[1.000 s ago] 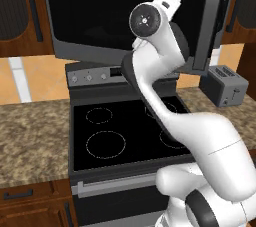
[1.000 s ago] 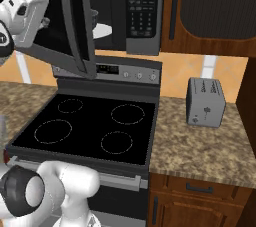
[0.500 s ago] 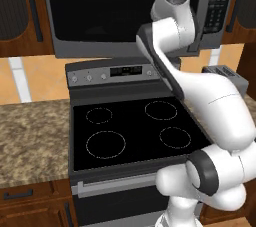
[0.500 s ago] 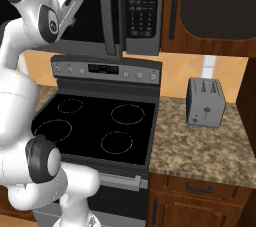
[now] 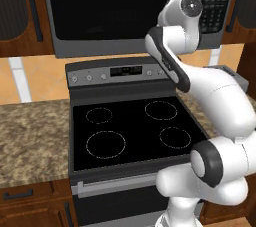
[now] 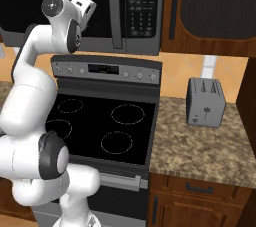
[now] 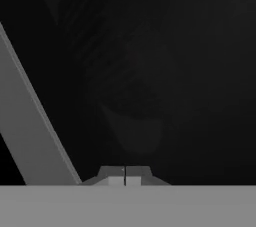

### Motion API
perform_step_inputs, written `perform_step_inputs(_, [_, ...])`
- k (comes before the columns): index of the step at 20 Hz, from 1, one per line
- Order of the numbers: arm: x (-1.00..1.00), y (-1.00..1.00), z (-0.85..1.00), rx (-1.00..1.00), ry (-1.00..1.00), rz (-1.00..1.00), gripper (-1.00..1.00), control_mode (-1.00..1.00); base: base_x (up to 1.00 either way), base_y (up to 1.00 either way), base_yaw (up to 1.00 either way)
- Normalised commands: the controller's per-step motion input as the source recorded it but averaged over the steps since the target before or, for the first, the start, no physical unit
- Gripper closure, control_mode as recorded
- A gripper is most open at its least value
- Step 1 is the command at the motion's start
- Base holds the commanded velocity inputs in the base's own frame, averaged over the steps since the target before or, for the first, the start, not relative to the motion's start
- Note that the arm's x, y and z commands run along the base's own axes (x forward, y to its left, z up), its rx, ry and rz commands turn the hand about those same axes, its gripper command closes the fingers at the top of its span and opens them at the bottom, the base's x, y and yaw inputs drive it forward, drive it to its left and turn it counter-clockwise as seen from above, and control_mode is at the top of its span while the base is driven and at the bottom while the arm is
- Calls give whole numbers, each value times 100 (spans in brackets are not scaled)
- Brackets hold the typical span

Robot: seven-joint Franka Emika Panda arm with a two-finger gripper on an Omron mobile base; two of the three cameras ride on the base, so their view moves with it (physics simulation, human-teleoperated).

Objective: Open the microwave, place the bowl with waffle inside the microwave, then close the microwave door and turn it on.

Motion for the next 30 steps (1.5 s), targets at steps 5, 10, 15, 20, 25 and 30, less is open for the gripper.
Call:
perform_step_inputs(5, [76,-38,-63,0,0,11,100,-100,0,0,0])
perform_step_inputs(10, [-79,-33,4,-3,0,7,100,-100,0,0,0])
perform_step_inputs(15, [-100,-41,2,-1,-3,12,100,-100,0,0,0])
perform_step_inputs(20, [-65,-52,-8,0,-11,18,100,-100,0,0,0])
perform_step_inputs(25, [-27,-56,-15,-1,-1,13,100,-100,0,0,0])
perform_step_inputs(30, [20,-78,-7,0,-2,1,100,-100,0,0,0])
